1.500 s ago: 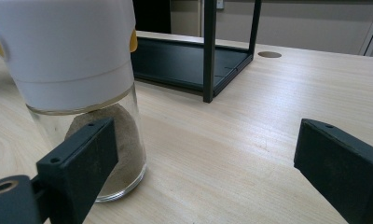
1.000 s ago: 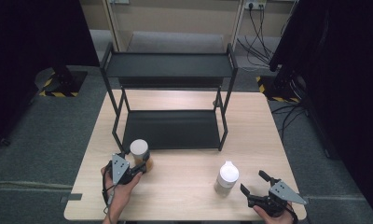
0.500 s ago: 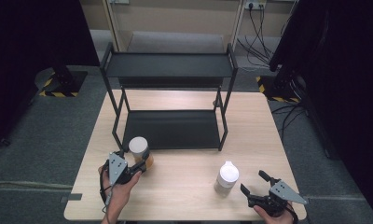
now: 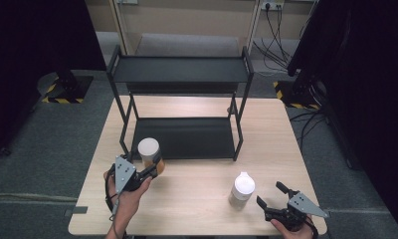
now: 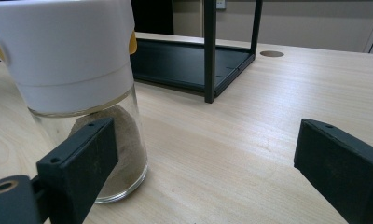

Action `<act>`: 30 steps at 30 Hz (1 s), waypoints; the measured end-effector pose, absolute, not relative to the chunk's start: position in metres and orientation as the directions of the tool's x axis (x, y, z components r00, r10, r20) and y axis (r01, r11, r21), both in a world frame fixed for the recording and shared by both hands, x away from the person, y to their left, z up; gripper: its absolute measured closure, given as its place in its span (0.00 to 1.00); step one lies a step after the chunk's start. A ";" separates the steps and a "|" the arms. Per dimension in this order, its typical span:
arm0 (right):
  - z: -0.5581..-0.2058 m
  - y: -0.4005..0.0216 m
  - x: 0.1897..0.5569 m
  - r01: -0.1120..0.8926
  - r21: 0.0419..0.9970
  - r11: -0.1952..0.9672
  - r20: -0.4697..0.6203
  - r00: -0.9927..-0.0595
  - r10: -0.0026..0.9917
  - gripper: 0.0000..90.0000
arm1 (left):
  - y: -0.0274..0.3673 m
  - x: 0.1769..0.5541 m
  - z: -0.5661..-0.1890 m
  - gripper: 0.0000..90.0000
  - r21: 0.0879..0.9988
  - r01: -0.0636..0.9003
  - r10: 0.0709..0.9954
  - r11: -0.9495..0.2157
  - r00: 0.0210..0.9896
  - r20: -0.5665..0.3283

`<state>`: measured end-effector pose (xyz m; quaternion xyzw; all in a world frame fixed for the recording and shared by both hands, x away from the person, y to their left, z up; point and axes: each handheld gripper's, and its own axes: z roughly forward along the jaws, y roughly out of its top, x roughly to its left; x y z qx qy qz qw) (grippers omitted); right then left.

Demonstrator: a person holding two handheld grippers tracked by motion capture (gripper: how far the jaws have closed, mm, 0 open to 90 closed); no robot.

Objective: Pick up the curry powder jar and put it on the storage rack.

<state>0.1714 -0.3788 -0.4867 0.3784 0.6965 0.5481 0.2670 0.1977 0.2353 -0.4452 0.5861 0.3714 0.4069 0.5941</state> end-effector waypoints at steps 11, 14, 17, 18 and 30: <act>-0.487 -0.379 0.171 0.234 0.967 0.104 0.049 -0.569 0.821 0.07 | 0.230 0.203 -0.435 0.37 0.998 -0.068 0.922 0.000 0.386 0.027; -0.487 -0.379 0.171 0.235 0.966 0.105 0.050 -0.569 0.821 0.07 | 0.230 0.204 -0.432 0.37 0.997 -0.074 0.924 0.001 0.382 0.028; -0.488 -0.380 0.171 0.233 0.967 0.103 0.049 -0.569 0.821 0.07 | 0.230 0.205 -0.429 0.37 0.997 -0.077 0.925 0.002 0.378 0.027; -0.488 -0.380 0.171 0.232 0.967 0.103 0.049 -0.568 0.821 0.07 | 0.230 0.206 -0.428 0.37 0.997 -0.079 0.926 0.003 0.378 0.027; -0.488 -0.380 0.171 0.234 0.967 0.101 0.052 -0.567 0.822 0.07 | 0.230 0.211 -0.414 0.37 0.995 -0.097 0.931 0.005 0.364 0.031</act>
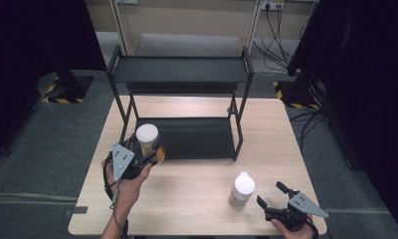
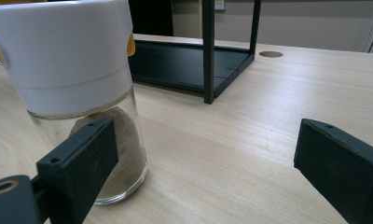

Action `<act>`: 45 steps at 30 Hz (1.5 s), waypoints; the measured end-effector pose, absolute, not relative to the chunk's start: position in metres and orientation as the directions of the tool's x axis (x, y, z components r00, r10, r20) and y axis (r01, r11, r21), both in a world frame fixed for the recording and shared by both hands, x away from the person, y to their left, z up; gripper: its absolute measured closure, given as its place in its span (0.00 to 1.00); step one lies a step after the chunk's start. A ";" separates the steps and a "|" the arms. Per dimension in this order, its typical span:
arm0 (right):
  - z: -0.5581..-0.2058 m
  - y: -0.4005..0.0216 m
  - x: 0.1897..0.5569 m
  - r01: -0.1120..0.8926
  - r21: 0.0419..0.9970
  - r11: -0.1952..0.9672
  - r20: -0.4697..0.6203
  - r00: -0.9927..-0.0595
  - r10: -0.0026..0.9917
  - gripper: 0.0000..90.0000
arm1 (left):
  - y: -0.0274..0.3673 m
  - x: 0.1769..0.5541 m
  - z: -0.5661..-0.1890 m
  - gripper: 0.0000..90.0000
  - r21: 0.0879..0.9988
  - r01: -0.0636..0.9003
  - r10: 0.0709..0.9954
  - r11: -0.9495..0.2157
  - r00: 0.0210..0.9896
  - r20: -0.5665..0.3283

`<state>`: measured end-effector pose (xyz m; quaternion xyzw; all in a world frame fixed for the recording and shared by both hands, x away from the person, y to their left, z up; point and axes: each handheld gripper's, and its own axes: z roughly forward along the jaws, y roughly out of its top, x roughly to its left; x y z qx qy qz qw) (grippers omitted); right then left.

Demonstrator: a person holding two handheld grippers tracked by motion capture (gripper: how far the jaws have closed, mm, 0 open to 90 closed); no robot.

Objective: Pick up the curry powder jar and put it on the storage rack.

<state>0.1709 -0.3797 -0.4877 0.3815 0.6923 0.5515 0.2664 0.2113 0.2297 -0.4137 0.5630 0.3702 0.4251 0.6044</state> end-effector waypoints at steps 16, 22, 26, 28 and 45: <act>-0.488 -0.379 0.170 0.233 0.967 0.100 0.050 -0.564 0.824 0.08 | 0.234 0.221 -0.392 0.37 0.990 -0.135 0.944 0.031 0.330 0.015; -0.488 -0.380 0.171 0.234 0.967 0.099 0.052 -0.564 0.824 0.08 | 0.235 0.224 -0.385 0.37 0.989 -0.143 0.949 0.024 0.316 0.022; -0.488 -0.380 0.171 0.234 0.967 0.099 0.053 -0.565 0.823 0.08 | 0.235 0.227 -0.381 0.37 0.989 -0.149 0.950 0.025 0.310 0.022; -0.488 -0.380 0.171 0.234 0.967 0.097 0.054 -0.565 0.823 0.08 | 0.235 0.229 -0.378 0.37 0.988 -0.152 0.952 0.027 0.305 0.021; -0.488 -0.380 0.171 0.235 0.967 0.097 0.055 -0.565 0.823 0.08 | 0.237 0.241 -0.348 0.37 0.984 -0.178 0.964 0.023 0.264 0.025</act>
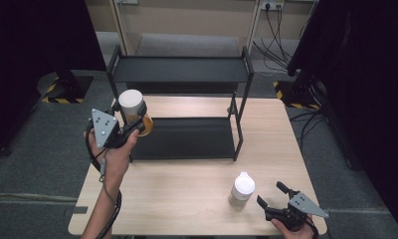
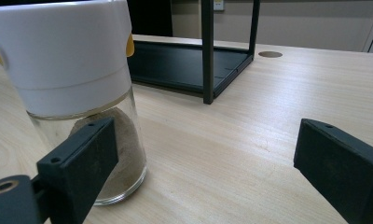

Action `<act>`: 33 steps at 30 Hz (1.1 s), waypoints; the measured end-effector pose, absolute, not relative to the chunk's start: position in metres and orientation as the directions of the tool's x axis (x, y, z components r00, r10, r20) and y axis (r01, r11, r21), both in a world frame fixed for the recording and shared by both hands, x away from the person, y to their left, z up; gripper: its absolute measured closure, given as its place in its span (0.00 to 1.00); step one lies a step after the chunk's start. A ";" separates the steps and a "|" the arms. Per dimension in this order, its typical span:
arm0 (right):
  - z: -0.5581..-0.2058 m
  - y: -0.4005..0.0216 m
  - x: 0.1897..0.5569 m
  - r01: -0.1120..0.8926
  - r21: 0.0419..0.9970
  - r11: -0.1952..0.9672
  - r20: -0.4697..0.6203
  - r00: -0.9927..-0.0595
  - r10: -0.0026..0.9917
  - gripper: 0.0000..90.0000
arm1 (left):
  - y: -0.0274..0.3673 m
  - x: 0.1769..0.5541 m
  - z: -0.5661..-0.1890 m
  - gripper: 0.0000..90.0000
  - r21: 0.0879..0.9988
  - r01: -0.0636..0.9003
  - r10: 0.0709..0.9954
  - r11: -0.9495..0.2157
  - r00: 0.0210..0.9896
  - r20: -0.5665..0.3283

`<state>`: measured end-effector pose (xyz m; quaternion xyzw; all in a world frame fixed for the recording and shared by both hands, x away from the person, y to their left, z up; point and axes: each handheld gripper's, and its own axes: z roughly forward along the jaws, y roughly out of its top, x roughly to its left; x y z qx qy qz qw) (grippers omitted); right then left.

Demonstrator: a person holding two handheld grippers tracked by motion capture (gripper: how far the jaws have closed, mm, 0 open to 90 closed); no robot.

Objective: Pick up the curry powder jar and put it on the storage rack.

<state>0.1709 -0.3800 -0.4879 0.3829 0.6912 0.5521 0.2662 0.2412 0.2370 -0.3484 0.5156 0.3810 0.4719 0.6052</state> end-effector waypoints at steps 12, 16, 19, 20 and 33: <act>-0.488 -0.380 0.171 0.237 0.967 0.093 0.059 -0.565 0.823 0.08 | 0.235 0.249 -0.330 0.37 0.981 -0.192 0.968 0.023 0.251 0.026; -0.488 -0.380 0.171 0.239 0.967 0.093 0.061 -0.565 0.823 0.08 | 0.235 0.252 -0.323 0.37 0.980 -0.200 0.969 0.019 0.247 0.031; -0.488 -0.380 0.171 0.238 0.967 0.094 0.059 -0.565 0.823 0.08 | 0.233 0.254 -0.315 0.37 0.979 -0.203 0.969 0.019 0.243 0.032; -0.488 -0.380 0.171 0.236 0.967 0.096 0.056 -0.566 0.823 0.08 | 0.233 0.254 -0.313 0.37 0.979 -0.203 0.970 0.014 0.242 0.036; -0.488 -0.381 0.171 0.237 0.967 0.091 0.061 -0.566 0.822 0.08 | 0.231 0.260 -0.299 0.37 0.975 -0.220 0.973 0.029 0.230 0.023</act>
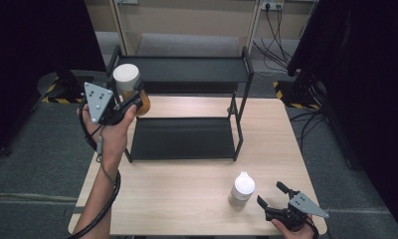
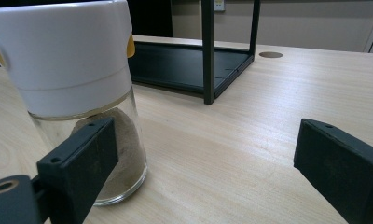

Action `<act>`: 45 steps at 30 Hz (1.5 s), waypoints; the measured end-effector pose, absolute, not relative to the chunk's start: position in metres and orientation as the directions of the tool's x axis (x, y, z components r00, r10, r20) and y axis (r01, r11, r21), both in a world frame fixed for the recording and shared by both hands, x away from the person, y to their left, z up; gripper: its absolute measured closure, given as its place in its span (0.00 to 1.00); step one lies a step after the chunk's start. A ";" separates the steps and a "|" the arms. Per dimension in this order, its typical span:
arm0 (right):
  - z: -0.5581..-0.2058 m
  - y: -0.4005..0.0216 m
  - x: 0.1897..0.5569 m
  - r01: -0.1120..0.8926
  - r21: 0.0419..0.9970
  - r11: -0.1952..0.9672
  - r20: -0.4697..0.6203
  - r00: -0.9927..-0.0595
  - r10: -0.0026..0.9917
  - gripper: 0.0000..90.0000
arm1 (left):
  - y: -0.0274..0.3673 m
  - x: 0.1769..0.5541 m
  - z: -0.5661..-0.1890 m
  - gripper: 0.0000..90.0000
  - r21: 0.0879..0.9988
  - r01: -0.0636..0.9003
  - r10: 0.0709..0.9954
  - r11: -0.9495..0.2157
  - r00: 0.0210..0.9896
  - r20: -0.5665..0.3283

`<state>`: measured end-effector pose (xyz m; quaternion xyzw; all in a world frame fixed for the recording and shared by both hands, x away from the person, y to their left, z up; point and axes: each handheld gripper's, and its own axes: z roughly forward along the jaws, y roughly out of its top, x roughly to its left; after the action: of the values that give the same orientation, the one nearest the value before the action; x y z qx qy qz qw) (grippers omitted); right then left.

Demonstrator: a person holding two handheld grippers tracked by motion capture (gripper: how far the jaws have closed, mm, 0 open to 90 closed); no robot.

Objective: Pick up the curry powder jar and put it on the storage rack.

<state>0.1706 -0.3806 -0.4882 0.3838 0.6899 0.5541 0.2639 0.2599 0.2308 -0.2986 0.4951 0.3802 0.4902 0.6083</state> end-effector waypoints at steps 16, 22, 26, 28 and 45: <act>-0.488 -0.380 0.171 0.238 0.967 0.092 0.061 -0.566 0.822 0.08 | 0.230 0.267 -0.277 0.37 0.973 -0.229 0.977 0.020 0.213 0.030; -0.488 -0.380 0.171 0.237 0.967 0.094 0.059 -0.565 0.823 0.08 | 0.230 0.270 -0.268 0.37 0.972 -0.235 0.977 0.021 0.209 0.029; -0.488 -0.380 0.171 0.238 0.967 0.093 0.060 -0.565 0.823 0.08 | 0.230 0.273 -0.262 0.37 0.972 -0.236 0.978 0.020 0.206 0.030; -0.488 -0.380 0.171 0.238 0.967 0.092 0.061 -0.565 0.822 0.08 | 0.229 0.275 -0.259 0.37 0.972 -0.236 0.979 0.020 0.203 0.029; -0.489 -0.380 0.170 0.234 0.968 0.093 0.058 -0.567 0.822 0.08 | 0.227 0.294 -0.244 0.37 0.974 -0.227 0.986 0.004 0.164 0.035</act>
<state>0.1704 -0.3805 -0.4885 0.3823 0.6901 0.5543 0.2652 0.2941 0.2272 -0.2442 0.4839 0.3923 0.5139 0.5898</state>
